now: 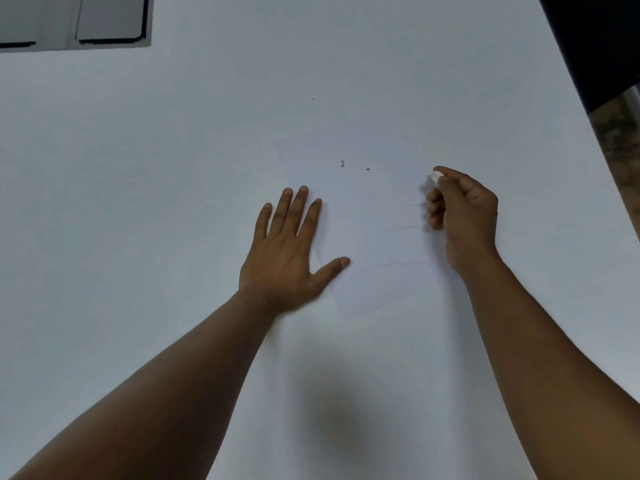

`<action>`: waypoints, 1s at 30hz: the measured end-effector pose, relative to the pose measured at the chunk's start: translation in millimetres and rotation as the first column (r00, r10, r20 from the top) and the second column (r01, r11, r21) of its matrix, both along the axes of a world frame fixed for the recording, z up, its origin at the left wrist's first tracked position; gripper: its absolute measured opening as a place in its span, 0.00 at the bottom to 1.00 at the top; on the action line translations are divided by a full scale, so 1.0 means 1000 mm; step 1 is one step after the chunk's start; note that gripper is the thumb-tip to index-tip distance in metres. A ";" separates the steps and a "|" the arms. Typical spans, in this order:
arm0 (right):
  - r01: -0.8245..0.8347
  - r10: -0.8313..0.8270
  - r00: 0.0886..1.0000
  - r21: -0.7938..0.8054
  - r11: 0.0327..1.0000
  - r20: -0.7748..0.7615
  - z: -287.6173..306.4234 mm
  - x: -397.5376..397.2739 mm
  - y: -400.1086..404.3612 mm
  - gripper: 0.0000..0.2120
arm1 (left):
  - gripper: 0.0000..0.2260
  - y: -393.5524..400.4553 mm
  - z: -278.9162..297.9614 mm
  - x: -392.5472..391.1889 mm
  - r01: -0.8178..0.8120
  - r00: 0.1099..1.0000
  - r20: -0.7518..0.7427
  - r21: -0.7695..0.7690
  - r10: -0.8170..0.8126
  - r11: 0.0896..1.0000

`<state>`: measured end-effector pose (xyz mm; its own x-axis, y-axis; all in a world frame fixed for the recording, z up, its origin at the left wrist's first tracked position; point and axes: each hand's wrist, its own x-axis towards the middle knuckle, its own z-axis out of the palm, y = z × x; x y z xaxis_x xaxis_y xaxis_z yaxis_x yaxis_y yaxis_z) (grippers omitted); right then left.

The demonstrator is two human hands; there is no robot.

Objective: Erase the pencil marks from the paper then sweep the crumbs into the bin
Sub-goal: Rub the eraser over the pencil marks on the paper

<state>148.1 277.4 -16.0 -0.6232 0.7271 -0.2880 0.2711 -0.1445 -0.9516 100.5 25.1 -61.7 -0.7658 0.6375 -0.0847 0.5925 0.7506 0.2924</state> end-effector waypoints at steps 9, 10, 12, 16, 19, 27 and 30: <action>-0.015 0.000 0.995 0.153 0.988 0.099 -0.004 0.038 -0.040 0.10 | 0.45 0.001 0.003 -0.001 0.009 1.000 0.009 -0.065 -0.008 0.998; -0.036 0.011 0.992 0.198 0.979 0.123 -0.006 0.040 -0.042 0.09 | 0.45 0.002 0.003 0.000 0.007 1.000 0.016 -0.065 -0.006 0.998; -0.036 -0.016 0.986 0.301 0.953 0.168 -0.010 0.042 -0.040 0.08 | 0.47 0.003 0.004 -0.001 0.006 1.000 0.021 -0.067 -0.005 0.998; -0.034 -0.092 0.967 0.482 0.875 0.237 -0.018 0.041 -0.025 0.09 | 0.46 0.002 0.003 -0.001 0.002 1.000 0.010 -0.059 -0.002 0.998; -0.126 -0.040 0.967 0.611 0.781 0.250 -0.021 0.036 -0.023 0.07 | 0.44 0.003 0.002 -0.001 0.012 1.000 -0.003 -0.062 -0.013 0.998; -0.348 0.128 0.931 0.722 0.598 0.342 -0.024 0.013 -0.035 0.06 | 0.44 0.004 0.001 0.000 0.003 1.000 -0.029 -0.076 -0.005 0.997; -0.285 -0.004 0.935 0.759 0.585 0.354 -0.022 0.019 -0.014 0.06 | 0.44 0.004 0.002 0.000 -0.004 1.000 -0.026 -0.078 0.002 0.997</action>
